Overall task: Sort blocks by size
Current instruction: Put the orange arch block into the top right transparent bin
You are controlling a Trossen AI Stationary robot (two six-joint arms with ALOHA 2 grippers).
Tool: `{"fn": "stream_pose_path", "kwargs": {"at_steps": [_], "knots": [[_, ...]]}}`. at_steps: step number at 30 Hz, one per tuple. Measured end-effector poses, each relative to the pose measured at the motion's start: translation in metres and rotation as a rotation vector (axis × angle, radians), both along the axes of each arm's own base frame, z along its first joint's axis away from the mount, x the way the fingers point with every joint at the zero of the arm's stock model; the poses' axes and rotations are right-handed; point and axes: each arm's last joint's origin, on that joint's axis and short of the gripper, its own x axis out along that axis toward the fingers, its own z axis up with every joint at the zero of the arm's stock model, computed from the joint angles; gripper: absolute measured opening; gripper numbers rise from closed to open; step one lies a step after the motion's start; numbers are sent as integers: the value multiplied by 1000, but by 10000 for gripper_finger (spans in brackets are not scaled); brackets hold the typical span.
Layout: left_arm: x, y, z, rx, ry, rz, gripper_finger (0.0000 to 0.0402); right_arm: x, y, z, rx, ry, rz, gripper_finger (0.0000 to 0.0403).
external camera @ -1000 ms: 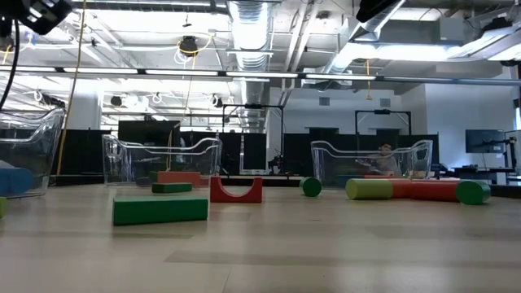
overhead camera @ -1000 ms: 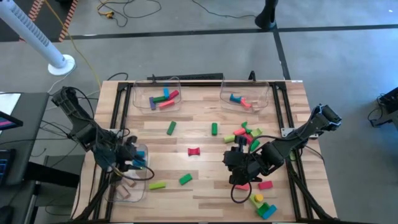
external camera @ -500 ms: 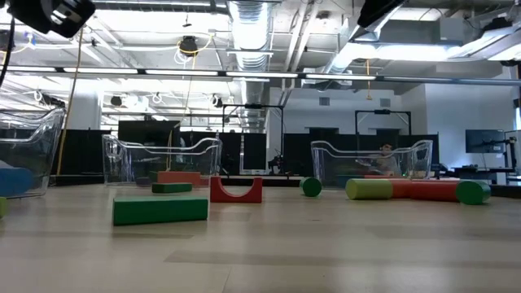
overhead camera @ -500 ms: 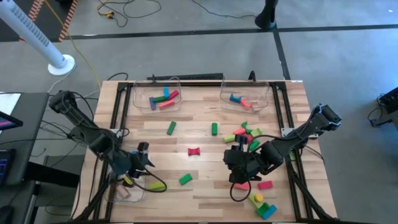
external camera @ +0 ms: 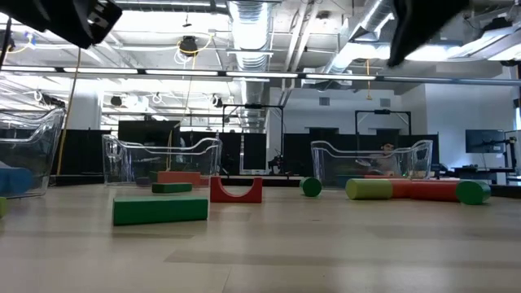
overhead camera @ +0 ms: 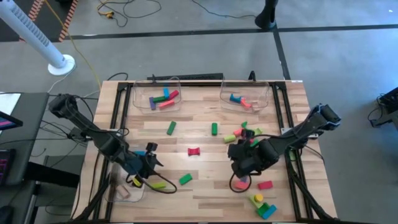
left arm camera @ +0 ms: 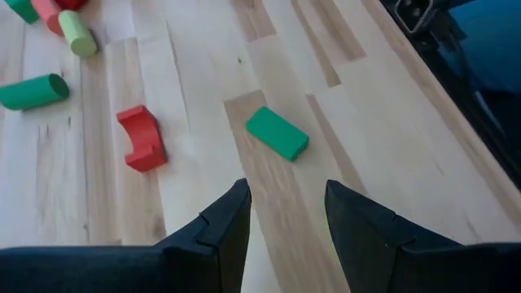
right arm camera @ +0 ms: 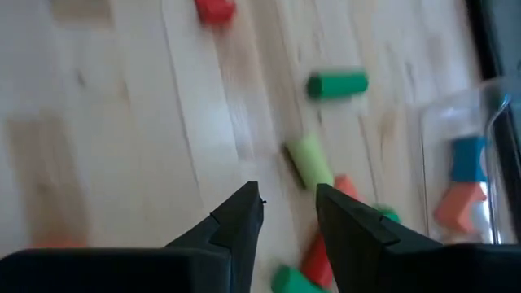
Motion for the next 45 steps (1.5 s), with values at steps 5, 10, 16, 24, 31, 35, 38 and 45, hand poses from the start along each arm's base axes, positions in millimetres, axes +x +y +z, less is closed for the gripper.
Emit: {"fn": "stream_pose_path", "kwargs": {"at_steps": [5, 10, 16, 24, 31, 35, 38, 45], "knots": [[13, 3, -4, 36, -20, 4, 154, -3, -19, -27, 4, 129, -29, 182], [26, 3, -13, 60, -14, -19, 154, -2, -29, -50, 88, 179, -36, 208], [43, 0, -28, 49, 24, -77, 154, 5, -22, -61, 174, 105, 31, 219], [57, 2, -43, 58, 51, -69, 154, 16, -5, -57, 236, -33, 165, 219], [63, 6, -37, 147, -52, 39, 154, 15, -7, -50, 112, -44, 138, 219], [66, 10, -34, 194, -102, 83, 154, 16, -11, -32, -37, -62, 102, 219], [69, 12, -32, 184, -127, 97, 154, 20, -13, -15, -94, -105, 114, 219], [70, 15, -32, 204, -125, 104, 154, 37, -14, 10, -147, -234, 194, 219]]}}
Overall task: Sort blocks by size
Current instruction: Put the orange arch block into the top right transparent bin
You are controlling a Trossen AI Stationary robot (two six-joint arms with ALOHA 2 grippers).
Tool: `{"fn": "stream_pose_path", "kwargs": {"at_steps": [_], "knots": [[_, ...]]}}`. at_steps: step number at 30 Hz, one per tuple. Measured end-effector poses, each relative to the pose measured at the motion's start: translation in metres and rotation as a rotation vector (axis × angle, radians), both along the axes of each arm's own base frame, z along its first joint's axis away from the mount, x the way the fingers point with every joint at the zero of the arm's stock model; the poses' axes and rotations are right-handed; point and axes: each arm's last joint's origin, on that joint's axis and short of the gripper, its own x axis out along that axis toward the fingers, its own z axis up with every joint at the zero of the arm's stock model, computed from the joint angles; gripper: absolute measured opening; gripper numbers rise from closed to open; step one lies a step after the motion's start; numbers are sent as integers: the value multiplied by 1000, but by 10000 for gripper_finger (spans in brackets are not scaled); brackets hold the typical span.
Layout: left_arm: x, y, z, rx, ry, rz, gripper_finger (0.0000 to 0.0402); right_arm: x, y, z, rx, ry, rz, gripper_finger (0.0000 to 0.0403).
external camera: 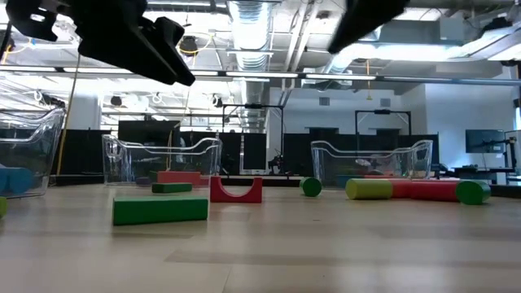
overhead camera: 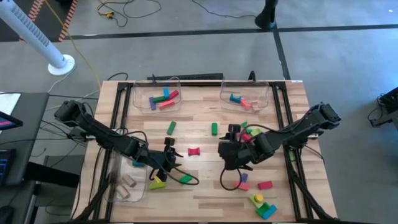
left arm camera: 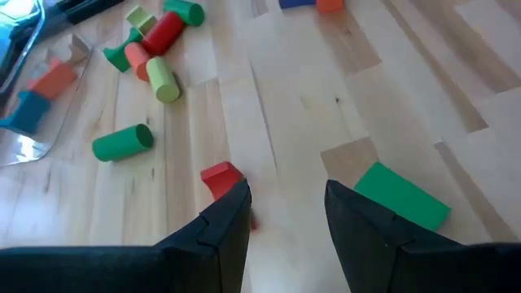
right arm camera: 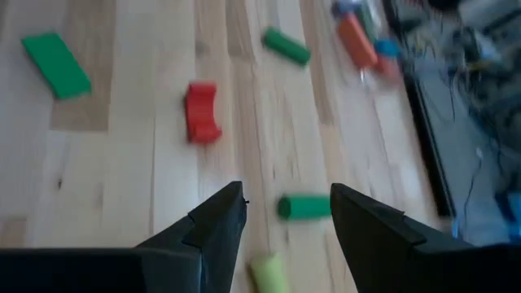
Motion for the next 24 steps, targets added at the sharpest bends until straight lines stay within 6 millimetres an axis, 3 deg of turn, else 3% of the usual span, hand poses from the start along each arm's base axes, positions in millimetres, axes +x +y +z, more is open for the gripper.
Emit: {"fn": "stream_pose_path", "kwargs": {"at_steps": [6, 10, 18, 24], "knots": [[-1, 3, -1, 85, -4, 51, 154, 15, 4, 8, 61, -98, 150, 219], [-2, 4, -2, 110, 7, 63, 154, 21, 3, 3, 151, -110, 231, 219], [-2, 4, -2, 101, 13, 67, 154, 19, 2, -12, 207, -16, 164, 219], [-3, 4, -3, 93, 22, 74, 154, 12, 17, -14, 288, 5, 168, 219]]}}
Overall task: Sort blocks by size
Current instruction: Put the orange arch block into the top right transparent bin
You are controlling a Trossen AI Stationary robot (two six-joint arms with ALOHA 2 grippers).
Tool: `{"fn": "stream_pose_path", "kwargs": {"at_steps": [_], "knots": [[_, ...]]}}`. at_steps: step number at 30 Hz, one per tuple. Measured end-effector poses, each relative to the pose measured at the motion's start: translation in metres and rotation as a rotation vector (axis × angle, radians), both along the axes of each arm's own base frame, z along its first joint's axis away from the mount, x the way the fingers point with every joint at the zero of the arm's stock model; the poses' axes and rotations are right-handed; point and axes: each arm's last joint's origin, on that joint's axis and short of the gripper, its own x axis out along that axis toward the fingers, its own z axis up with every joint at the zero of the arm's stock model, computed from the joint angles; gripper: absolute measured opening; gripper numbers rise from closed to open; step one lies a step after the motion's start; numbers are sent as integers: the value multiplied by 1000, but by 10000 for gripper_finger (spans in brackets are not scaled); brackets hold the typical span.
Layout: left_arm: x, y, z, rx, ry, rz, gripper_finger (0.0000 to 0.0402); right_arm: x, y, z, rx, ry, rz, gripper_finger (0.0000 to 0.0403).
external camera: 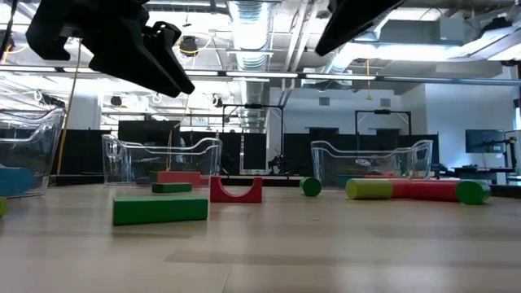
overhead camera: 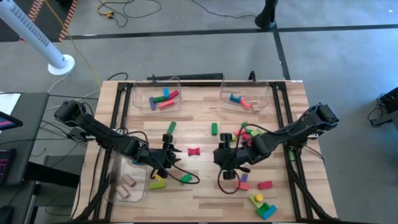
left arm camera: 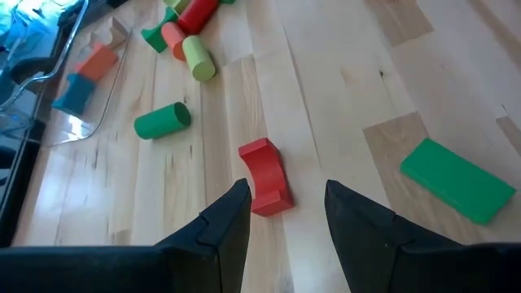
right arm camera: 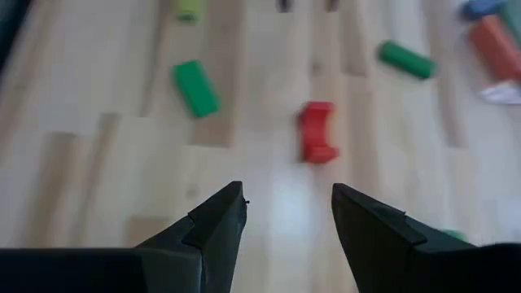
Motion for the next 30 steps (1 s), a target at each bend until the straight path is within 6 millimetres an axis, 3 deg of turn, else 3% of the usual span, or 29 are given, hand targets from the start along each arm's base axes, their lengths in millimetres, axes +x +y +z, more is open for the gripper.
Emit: {"fn": "stream_pose_path", "kwargs": {"at_steps": [10, 21, 30], "knots": [[1, -1, 1, -26, -9, -6, 154, -24, 37, -11, 156, 108, -79, 219], [14, -9, -13, -51, -9, -58, 154, -41, 90, -55, 209, 241, -169, 219], [21, -12, -18, -48, -36, -72, 154, -64, 111, -73, 213, 318, -300, 219]]}}
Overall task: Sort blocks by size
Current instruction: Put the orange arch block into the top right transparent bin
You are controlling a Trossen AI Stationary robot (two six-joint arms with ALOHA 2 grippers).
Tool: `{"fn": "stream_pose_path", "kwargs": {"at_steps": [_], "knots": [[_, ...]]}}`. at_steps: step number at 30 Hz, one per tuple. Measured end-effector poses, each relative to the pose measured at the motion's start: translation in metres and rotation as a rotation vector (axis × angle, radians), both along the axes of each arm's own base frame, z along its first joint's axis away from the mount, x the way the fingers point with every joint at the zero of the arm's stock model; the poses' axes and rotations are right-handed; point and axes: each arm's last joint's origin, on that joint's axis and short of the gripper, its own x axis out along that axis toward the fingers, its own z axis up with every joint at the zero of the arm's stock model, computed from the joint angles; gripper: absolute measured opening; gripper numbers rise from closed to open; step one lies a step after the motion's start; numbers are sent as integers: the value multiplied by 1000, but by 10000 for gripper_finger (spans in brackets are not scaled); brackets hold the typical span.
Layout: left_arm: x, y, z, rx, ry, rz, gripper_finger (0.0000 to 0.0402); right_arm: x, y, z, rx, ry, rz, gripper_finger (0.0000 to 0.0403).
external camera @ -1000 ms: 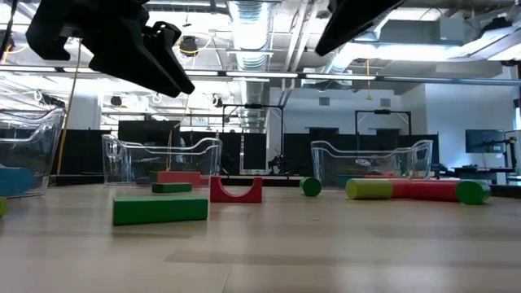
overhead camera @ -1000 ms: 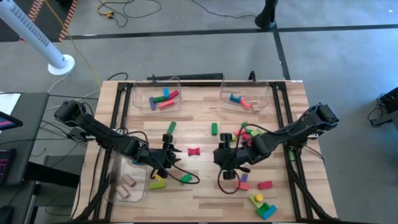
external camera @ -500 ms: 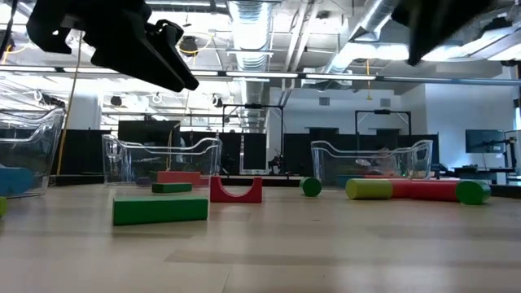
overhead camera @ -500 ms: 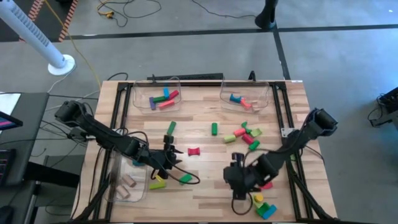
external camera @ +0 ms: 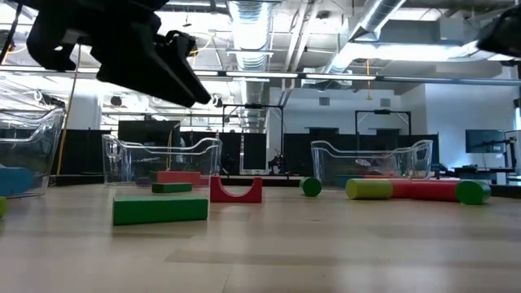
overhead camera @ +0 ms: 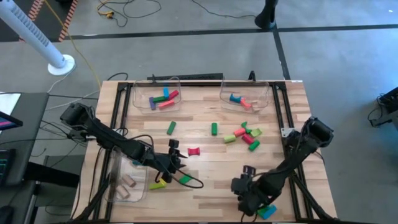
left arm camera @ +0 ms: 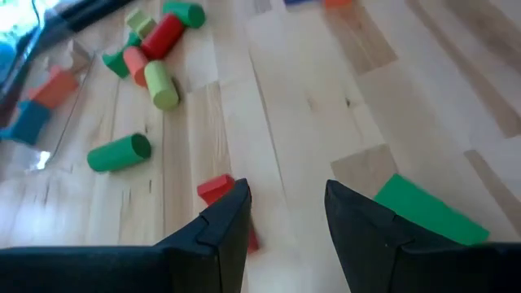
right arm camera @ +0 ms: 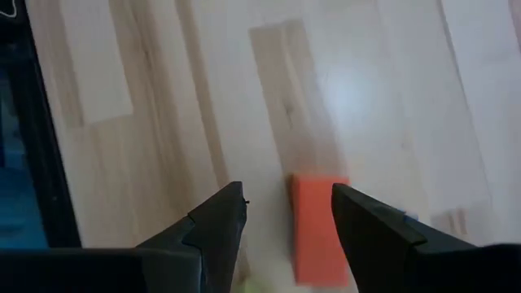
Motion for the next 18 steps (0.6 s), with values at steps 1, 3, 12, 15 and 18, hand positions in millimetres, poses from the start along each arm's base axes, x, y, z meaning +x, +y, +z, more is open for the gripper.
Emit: {"fn": "stream_pose_path", "kwargs": {"at_steps": [1, 3, 12, 15, 18], "knots": [[1, 0, 1, 5, -8, -6, 154, -2, 1, 0, -1, 5, -16, 219], [2, -1, 3, 9, -32, -20, 154, -10, 3, -1, -17, 21, -46, 219], [6, -2, 8, 28, -89, -65, 154, -27, 10, -20, -126, 104, -141, 219], [7, 0, 8, 24, -87, -65, 154, -27, 13, -29, -141, 122, -132, 219], [7, 1, 9, 24, -89, -57, 154, -27, 14, -34, -143, 143, -131, 219]]}}
